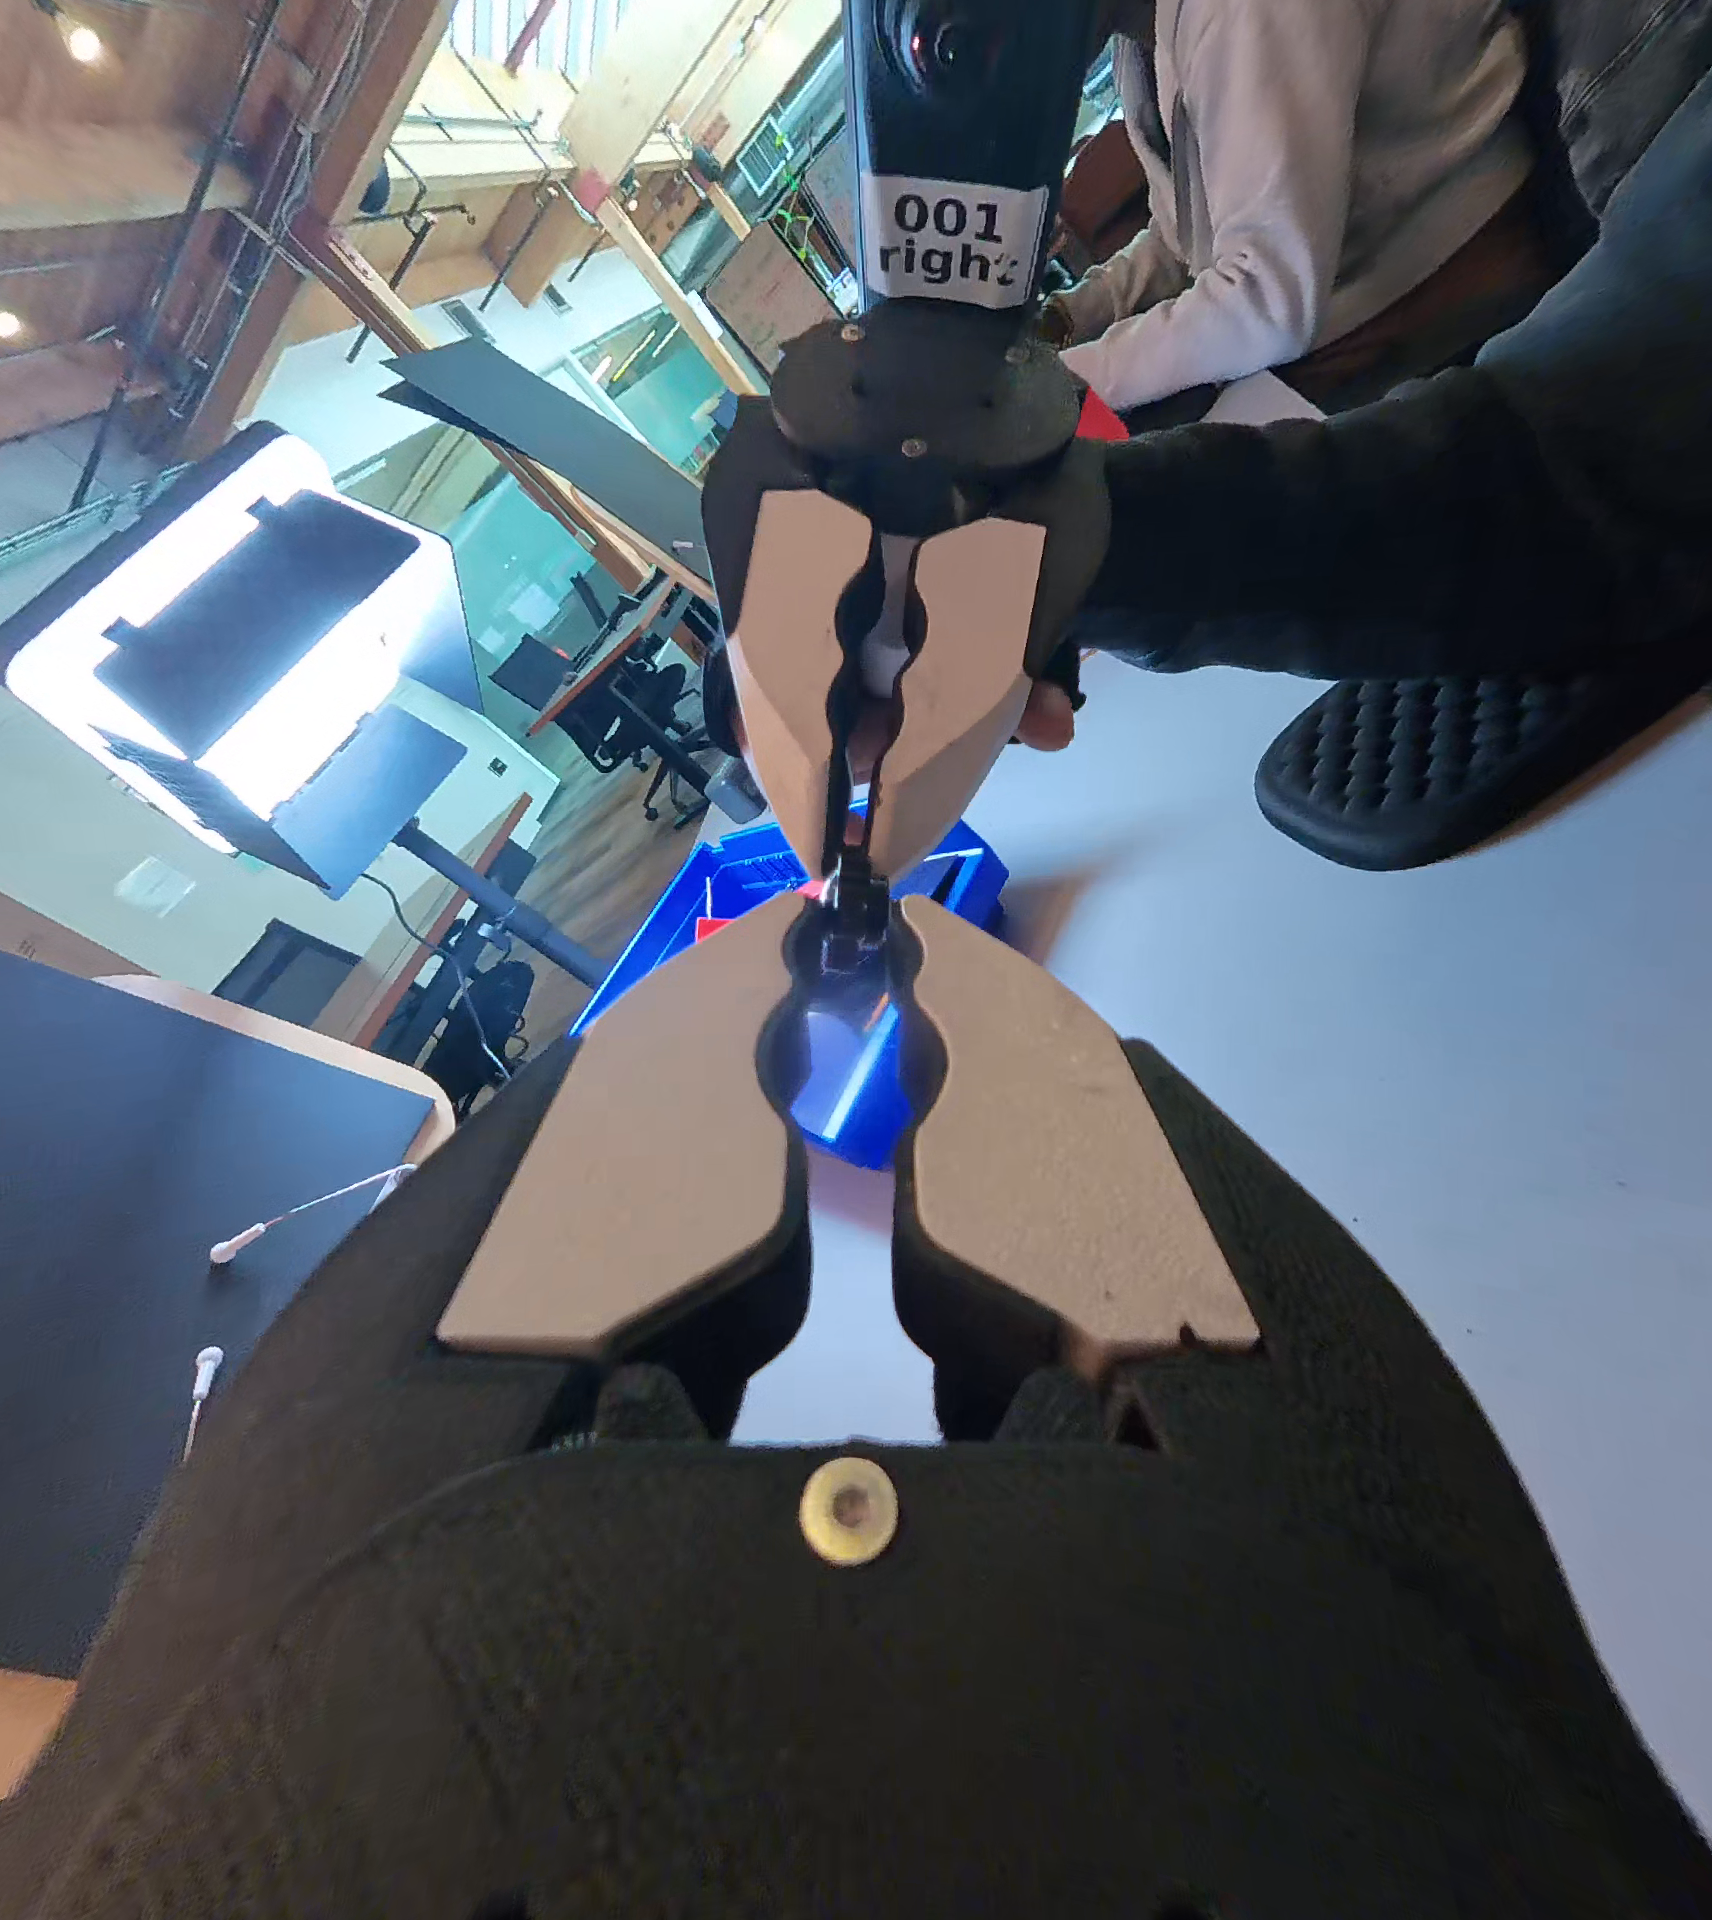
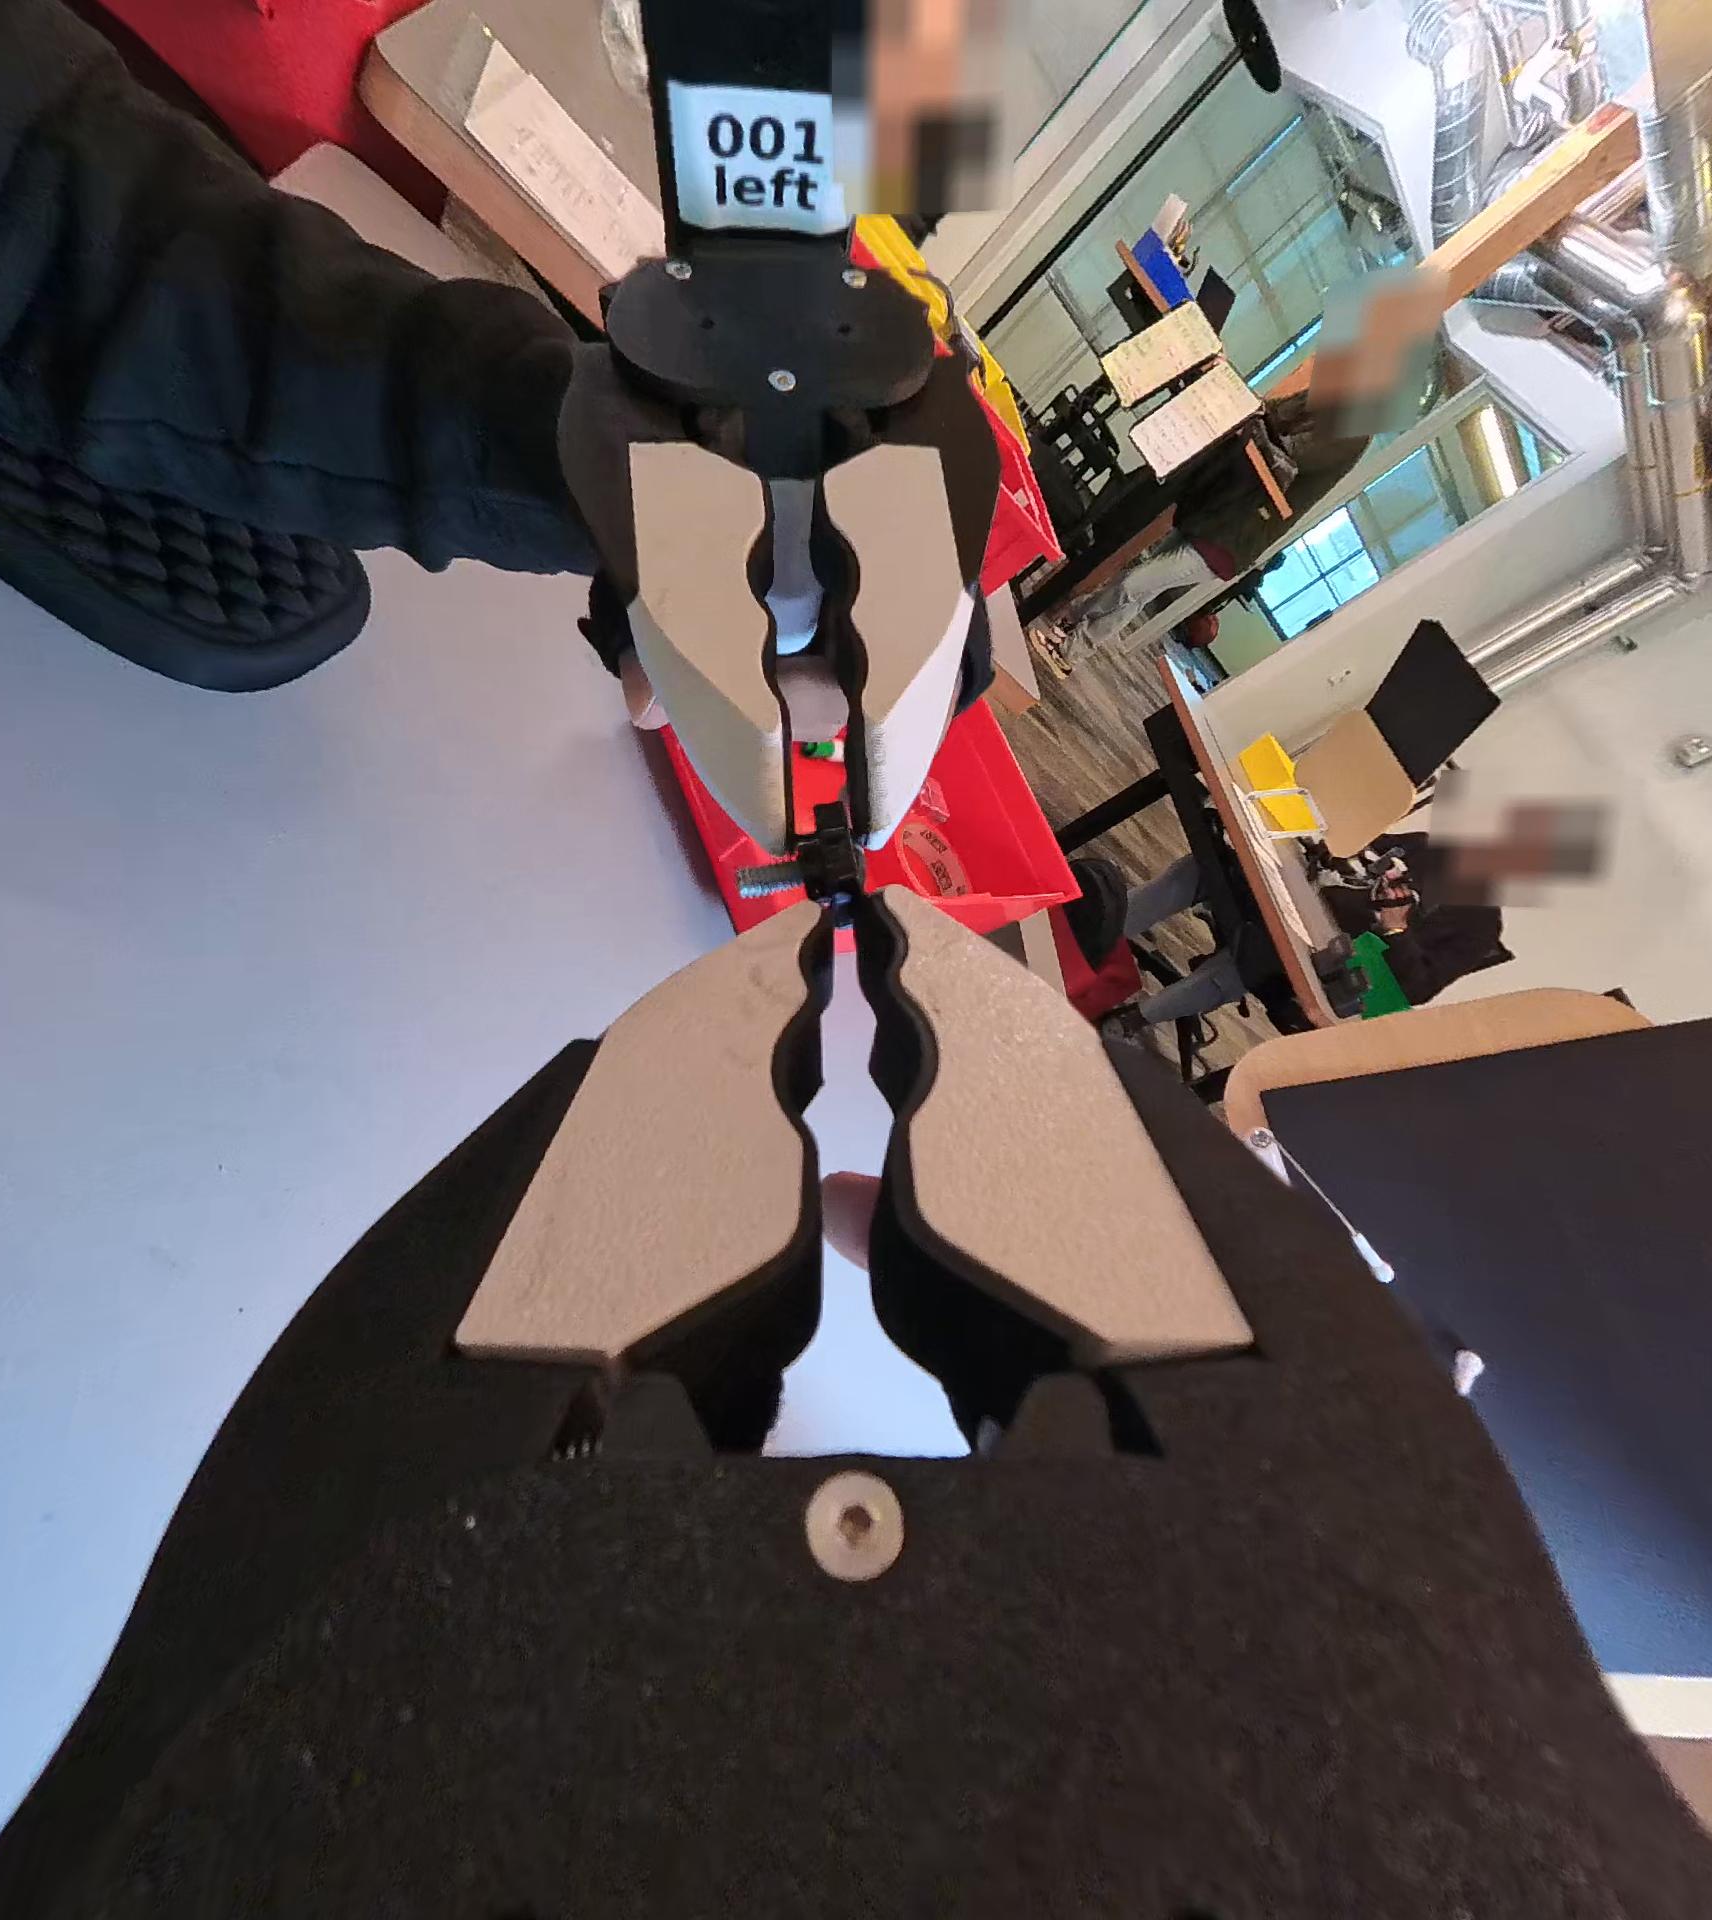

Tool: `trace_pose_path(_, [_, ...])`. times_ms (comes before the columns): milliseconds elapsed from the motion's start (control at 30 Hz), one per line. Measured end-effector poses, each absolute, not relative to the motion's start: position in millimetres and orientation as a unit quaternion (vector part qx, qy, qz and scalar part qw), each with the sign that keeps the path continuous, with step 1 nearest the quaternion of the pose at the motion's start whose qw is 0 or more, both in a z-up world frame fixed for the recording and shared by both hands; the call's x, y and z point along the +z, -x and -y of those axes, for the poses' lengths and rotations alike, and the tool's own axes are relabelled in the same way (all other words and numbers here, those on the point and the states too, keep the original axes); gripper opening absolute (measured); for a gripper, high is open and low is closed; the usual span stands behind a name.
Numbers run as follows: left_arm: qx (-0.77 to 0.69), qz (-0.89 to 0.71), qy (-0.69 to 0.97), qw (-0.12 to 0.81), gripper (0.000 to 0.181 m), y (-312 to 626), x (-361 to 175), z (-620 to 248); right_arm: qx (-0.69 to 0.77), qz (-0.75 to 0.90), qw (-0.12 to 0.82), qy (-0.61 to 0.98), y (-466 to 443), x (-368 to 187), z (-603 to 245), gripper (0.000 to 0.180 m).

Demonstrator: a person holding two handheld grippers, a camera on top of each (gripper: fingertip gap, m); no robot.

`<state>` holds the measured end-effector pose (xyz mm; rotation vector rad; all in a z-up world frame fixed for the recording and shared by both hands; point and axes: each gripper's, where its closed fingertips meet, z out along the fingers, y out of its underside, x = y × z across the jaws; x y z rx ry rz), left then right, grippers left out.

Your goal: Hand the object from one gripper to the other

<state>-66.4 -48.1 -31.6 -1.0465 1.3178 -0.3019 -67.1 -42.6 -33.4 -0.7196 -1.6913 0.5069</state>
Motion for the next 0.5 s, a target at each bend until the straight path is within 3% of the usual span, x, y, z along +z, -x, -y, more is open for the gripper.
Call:
trace_pose_path(133, [-0.119, -0.583, 0.490, 0.638, 0.014, 68.8, -35.3, 44.5, 0.162, 0.730, 0.581, 0.320, 67.3, -38.3, 35.0, 0.000])
trace_pose_path(233, [-0.091, -0.587, 0.512, 0.621, 0.000, 68.1, -45.0, 36.3, 0.177, 0.731, 0.579, 0.315, 73.3, -39.4, 42.2, 0.000])
trace_pose_path(300, [-0.064, -0.590, 0.529, 0.607, 0.000, 75.2, -54.7, 25.7, 0.171, 0.725, 0.580, 0.329, 72.8, -40.5, 34.3, 0.000])
trace_pose_path(500, [-0.066, -0.551, 0.542, 0.631, 0.000, 104.7, -32.8, 19.2, 0.177, 0.700, 0.593, 0.357, 59.5, -31.9, 11.7, 0.000])
